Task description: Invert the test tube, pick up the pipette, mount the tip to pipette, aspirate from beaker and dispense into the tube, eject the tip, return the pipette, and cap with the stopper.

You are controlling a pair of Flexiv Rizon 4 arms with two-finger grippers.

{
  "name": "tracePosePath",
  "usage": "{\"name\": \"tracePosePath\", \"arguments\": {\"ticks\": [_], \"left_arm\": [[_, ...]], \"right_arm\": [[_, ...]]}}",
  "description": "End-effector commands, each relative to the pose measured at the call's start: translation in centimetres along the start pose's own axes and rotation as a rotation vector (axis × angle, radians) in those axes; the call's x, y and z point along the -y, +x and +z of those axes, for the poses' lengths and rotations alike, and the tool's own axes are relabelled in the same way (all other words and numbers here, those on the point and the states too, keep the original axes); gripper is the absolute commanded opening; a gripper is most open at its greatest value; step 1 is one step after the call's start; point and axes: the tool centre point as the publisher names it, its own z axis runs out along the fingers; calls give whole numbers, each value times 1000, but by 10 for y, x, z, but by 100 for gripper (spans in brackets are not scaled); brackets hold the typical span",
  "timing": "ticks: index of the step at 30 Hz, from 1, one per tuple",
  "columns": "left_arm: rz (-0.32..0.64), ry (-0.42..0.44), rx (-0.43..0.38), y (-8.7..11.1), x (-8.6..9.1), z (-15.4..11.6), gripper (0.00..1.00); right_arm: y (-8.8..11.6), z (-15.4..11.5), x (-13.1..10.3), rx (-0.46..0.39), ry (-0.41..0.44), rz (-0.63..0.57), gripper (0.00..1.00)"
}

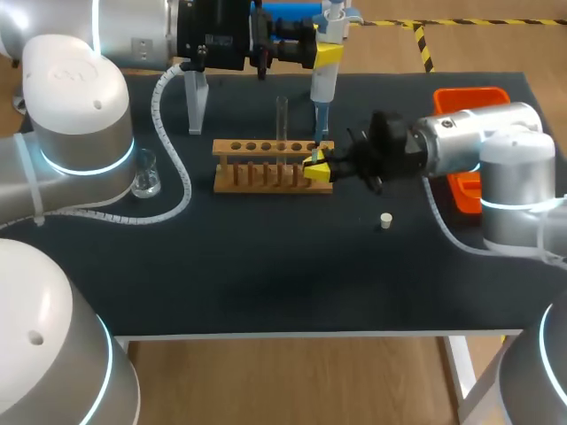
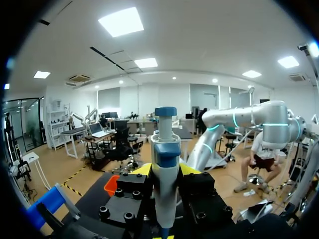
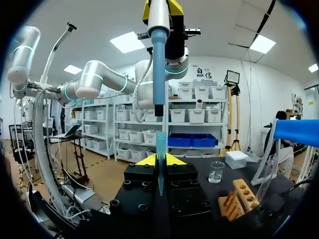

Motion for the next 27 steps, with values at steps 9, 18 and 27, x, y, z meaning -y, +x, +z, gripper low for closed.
{"name": "tracePosePath", "arguments": {"ticks": [9,18,27], "left_arm": [[0,-2,-3,0,1,-2,0],[0,-2,-3,0,1,-2,0],[0,-2,-3,0,1,-2,0]], "right_arm": [[0,3,-6,-2,-5,-10,0],[1,5,-17,-4,-22,-23,0],[2,7,-24,-9,-35,-31,0]]}}
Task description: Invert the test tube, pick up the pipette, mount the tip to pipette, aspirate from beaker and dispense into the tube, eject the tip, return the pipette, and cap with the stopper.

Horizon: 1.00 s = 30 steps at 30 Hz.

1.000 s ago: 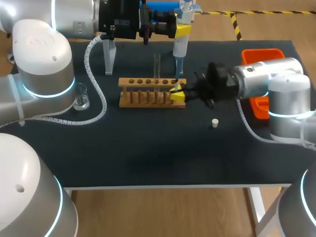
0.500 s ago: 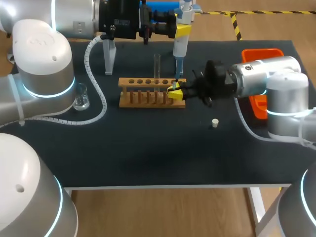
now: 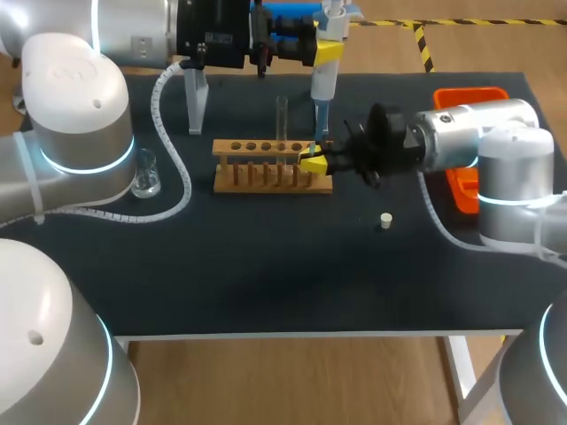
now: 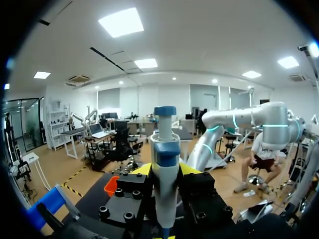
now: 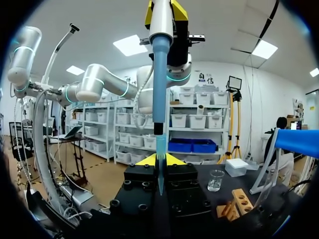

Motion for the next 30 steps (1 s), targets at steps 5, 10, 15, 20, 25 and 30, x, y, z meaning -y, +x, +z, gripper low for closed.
{"name": "tracePosePath", "arguments": {"ticks": [5,10,15,20,25,30], "left_arm": [[0,-3,-3,0,-2,-1,0],[0,-3,-3,0,-2,-1,0],[0,-3,-3,0,-2,-1,0],[0,-3,-3,0,-2,-1,0],[0,-3,-3,0,-2,-1,0],[0,-3,-3,0,-2,-1,0]], "right_arm": [[2,1,-3,-3,4,2,0],[3,-1,4,-2,15,14,0],[4,-4,11,0,30,29,0],[6,-8,17,9,36,44,0],[5,-10,16,14,38,47,0],[4,-8,14,12,34,42,0]]}}
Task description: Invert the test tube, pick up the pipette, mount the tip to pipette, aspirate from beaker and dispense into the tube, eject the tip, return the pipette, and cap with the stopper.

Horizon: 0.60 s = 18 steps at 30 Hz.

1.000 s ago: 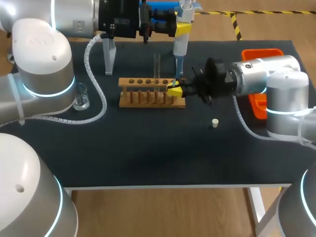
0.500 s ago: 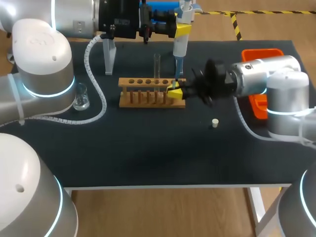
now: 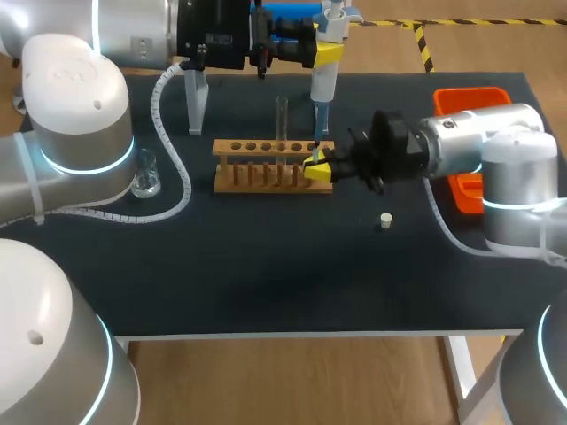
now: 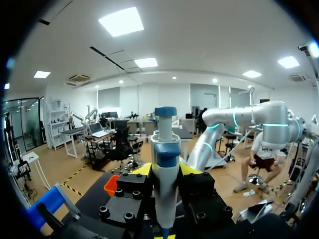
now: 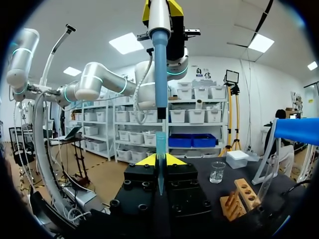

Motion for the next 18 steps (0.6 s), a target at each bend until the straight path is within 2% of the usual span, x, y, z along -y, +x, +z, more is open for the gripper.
{"name": "tracePosePath", "arguments": {"ticks": [1,18], "left_arm": [[1,0,-3,0,0,-1,0],[1,0,-3,0,0,-1,0]], "right_arm": [[1,1,-2,-3,3,-2,0],[1,0,-12,-5,-8,-13,0]]}}
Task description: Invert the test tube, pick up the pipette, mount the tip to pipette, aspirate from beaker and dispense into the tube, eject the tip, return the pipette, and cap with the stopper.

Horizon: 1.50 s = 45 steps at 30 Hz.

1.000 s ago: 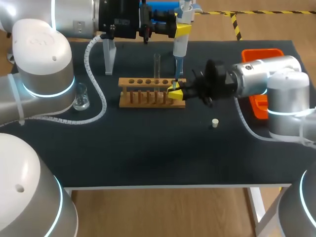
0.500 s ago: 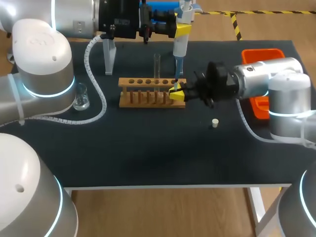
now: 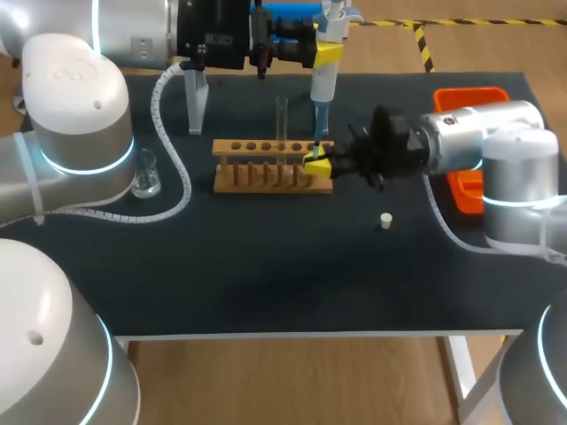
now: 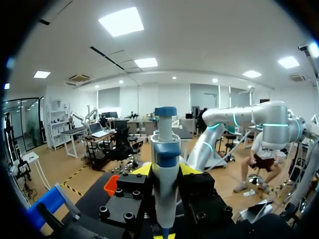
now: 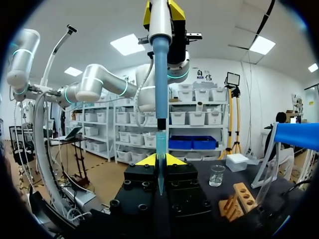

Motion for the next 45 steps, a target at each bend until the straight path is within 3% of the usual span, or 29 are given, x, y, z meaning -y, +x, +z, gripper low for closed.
{"name": "tracePosePath", "arguments": {"ticks": [1,45], "left_arm": [[1,0,-3,0,0,-1,0],[1,0,-3,0,0,-1,0]], "right_arm": [[1,-1,-5,0,2,-3,0],[-2,1,-28,-32,-14,-11,0]]}}
